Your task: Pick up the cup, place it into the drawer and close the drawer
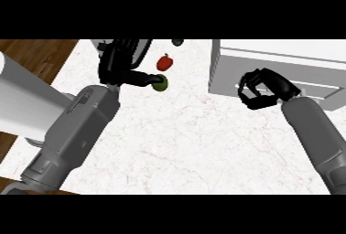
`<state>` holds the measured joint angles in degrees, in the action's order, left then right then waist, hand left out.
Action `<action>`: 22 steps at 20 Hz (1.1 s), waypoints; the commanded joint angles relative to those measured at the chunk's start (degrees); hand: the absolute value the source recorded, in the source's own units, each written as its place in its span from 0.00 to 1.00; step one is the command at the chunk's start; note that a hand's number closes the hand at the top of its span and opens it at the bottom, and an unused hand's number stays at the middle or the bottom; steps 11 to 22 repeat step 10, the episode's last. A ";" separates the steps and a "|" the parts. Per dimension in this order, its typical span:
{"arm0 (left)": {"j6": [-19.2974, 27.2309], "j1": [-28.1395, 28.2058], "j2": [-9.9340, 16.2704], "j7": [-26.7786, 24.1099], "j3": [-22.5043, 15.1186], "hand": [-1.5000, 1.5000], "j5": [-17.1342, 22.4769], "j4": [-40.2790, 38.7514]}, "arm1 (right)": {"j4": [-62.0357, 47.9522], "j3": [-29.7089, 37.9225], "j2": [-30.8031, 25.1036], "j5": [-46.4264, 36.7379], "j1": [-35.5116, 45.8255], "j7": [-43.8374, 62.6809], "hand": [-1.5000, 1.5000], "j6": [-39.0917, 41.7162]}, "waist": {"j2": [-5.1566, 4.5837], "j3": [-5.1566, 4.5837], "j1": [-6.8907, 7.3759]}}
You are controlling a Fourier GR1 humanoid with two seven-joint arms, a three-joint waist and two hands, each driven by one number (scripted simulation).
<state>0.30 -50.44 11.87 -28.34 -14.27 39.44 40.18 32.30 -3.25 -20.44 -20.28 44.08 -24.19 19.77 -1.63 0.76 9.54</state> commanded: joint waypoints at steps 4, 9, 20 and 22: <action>-1.55 1.51 -0.24 0.36 -0.53 0.00 0.31 1.54 | -0.80 5.85 -7.11 1.49 9.79 4.35 1.00 -4.24 | -1.07 -0.55 3.02; -2.03 2.27 0.02 0.28 -0.20 0.00 0.75 2.29 | 0.67 6.26 -7.94 2.72 8.87 4.46 1.00 -2.25 | -1.07 -0.58 3.50; -2.88 2.56 0.53 0.12 -0.22 0.00 0.75 2.41 | 0.59 5.58 -8.74 2.23 8.23 4.58 1.00 -1.12 | -1.44 -0.62 3.81; -2.88 2.56 0.53 0.12 -0.22 0.00 0.75 2.41 | 0.59 5.58 -8.74 2.23 8.23 4.58 1.00 -1.12 | -1.44 -0.62 3.81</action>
